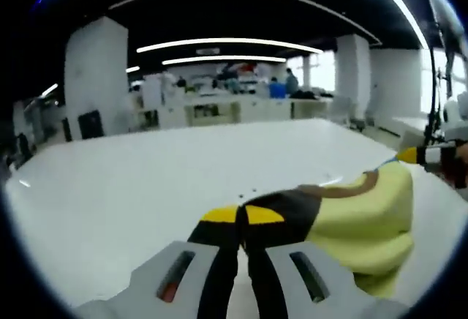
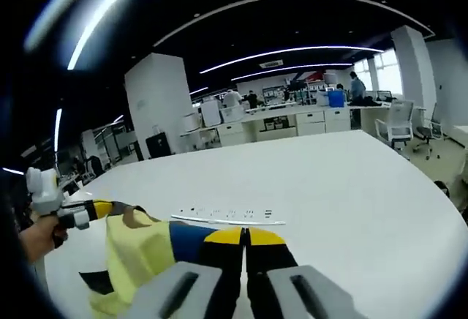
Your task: Fold the garment on the visible template until the final outline fits inside the template.
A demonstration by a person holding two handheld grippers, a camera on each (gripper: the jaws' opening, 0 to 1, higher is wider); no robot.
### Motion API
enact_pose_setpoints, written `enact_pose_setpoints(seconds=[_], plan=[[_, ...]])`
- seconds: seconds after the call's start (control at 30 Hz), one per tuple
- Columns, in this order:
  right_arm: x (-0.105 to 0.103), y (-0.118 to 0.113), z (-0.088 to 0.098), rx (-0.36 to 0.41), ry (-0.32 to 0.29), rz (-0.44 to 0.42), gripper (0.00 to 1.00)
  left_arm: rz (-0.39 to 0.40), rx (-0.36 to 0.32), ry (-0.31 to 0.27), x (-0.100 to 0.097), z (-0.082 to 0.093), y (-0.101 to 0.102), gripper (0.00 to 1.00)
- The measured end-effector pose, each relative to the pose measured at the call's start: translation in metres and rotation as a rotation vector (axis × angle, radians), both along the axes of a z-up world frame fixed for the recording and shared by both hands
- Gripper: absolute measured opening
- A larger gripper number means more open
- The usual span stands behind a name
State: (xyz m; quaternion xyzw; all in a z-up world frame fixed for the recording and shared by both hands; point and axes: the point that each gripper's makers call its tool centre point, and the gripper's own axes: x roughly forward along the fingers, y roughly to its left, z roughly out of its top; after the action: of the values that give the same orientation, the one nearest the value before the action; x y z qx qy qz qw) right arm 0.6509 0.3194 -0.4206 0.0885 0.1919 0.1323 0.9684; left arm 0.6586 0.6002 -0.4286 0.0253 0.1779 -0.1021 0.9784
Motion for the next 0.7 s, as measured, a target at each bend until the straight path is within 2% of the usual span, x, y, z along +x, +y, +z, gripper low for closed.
enact_pose_setpoints(seconds=[0.13, 0.27, 0.3, 0.33, 0.47, 0.53, 0.63, 0.7], plan=[[0.010, 0.000, -0.026, -0.025, 0.054, -0.008, 0.00, 0.015, -0.013, 0.062, 0.007, -0.028, 0.001, 0.00], [0.017, -0.002, -0.050, -0.031, 0.106, -0.019, 0.00, 0.019, 0.001, 0.096, 0.012, -0.046, 0.003, 0.00], [0.017, -0.002, -0.057, -0.023, 0.129, -0.025, 0.00, 0.018, 0.000, 0.101, 0.012, -0.048, 0.003, 0.00], [0.017, -0.003, -0.061, -0.028, 0.139, -0.030, 0.00, 0.012, 0.004, 0.126, 0.013, -0.057, 0.003, 0.00], [0.012, -0.006, -0.083, -0.081, 0.201, -0.031, 0.00, 0.017, 0.040, 0.196, 0.009, -0.079, 0.008, 0.00], [0.010, -0.006, -0.088, -0.088, 0.214, -0.027, 0.00, 0.015, 0.026, 0.223, 0.006, -0.086, 0.008, 0.00], [0.007, -0.003, -0.091, -0.096, 0.218, -0.017, 0.00, -0.032, 0.089, 0.216, 0.007, -0.088, 0.003, 0.00], [0.007, -0.001, -0.090, -0.087, 0.220, -0.011, 0.00, -0.033, 0.077, 0.216, 0.007, -0.088, 0.002, 0.00]])
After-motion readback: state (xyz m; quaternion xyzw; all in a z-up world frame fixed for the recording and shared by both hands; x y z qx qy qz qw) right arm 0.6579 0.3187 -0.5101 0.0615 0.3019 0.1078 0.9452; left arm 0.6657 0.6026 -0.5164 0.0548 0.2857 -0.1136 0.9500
